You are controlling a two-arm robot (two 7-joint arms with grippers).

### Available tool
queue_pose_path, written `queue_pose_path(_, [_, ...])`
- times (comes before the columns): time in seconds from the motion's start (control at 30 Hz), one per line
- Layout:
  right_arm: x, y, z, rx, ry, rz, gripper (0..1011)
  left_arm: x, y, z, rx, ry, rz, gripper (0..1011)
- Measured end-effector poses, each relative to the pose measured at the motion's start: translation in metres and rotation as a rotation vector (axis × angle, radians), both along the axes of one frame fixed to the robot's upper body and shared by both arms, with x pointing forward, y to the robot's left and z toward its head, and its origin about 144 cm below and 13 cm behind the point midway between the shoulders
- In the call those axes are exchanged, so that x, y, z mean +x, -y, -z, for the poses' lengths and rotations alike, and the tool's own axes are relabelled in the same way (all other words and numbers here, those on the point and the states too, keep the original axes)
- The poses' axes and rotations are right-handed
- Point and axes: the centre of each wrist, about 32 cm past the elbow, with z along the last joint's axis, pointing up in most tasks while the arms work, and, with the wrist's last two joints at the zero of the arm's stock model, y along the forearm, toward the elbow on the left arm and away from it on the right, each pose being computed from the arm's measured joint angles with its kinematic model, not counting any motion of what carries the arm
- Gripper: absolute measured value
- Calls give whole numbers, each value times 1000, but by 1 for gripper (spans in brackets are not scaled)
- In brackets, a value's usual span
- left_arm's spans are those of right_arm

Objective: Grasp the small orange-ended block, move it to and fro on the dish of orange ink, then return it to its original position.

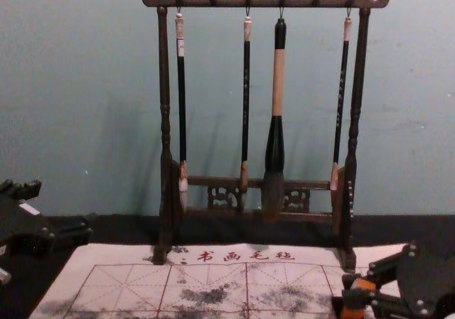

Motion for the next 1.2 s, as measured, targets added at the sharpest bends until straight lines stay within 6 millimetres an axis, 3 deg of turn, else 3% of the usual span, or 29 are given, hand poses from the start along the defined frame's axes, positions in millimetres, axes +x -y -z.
queue_pose_path(0.43, [-1,1,-12,93,-3,5,134,0,0,0,0,0,0,1001])
queue_pose_path(0.8, [-1,2,-33,153,11,-28,134,0,0,0,0,0,0,1001])
queue_pose_path(1.2, [25,-24,-46,95,-24,-156,134,0,0,0,0,0,0,1002])
